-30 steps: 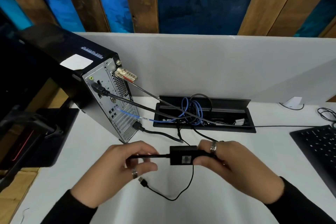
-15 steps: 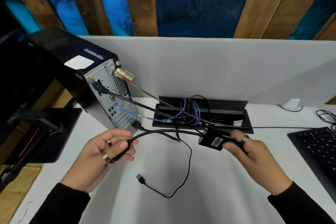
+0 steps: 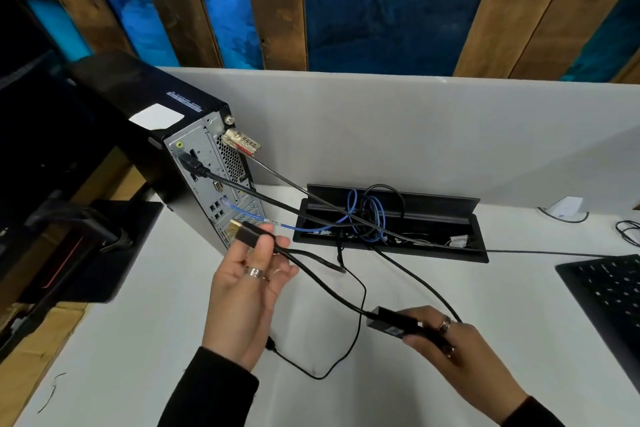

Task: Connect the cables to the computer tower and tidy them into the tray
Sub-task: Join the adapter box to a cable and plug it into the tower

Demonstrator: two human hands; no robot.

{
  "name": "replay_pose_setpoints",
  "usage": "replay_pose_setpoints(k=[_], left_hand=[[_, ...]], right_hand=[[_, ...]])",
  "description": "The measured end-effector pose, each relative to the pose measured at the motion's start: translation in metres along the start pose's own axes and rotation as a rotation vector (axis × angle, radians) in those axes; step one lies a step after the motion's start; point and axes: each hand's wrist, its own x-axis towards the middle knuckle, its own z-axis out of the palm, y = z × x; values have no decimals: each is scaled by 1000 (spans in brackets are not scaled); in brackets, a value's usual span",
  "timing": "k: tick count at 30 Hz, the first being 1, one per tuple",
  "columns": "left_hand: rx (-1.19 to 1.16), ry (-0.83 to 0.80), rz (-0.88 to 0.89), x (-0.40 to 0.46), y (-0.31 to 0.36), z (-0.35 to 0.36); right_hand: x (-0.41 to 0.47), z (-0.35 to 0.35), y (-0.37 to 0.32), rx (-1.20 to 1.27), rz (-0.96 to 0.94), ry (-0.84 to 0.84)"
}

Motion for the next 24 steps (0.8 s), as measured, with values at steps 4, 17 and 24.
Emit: replay_pose_setpoints(k=[4,17,24], left_hand=[[374,-11,151,-1,-2,-1],[517,-50,197,2,-10,-7],[560,-53,200,0,-11,-7]], right_hand=[[-5,3,6,-108,7,-36],[5,19,-3,-180,118,-405],[10,23,-8,-190,145,-508]])
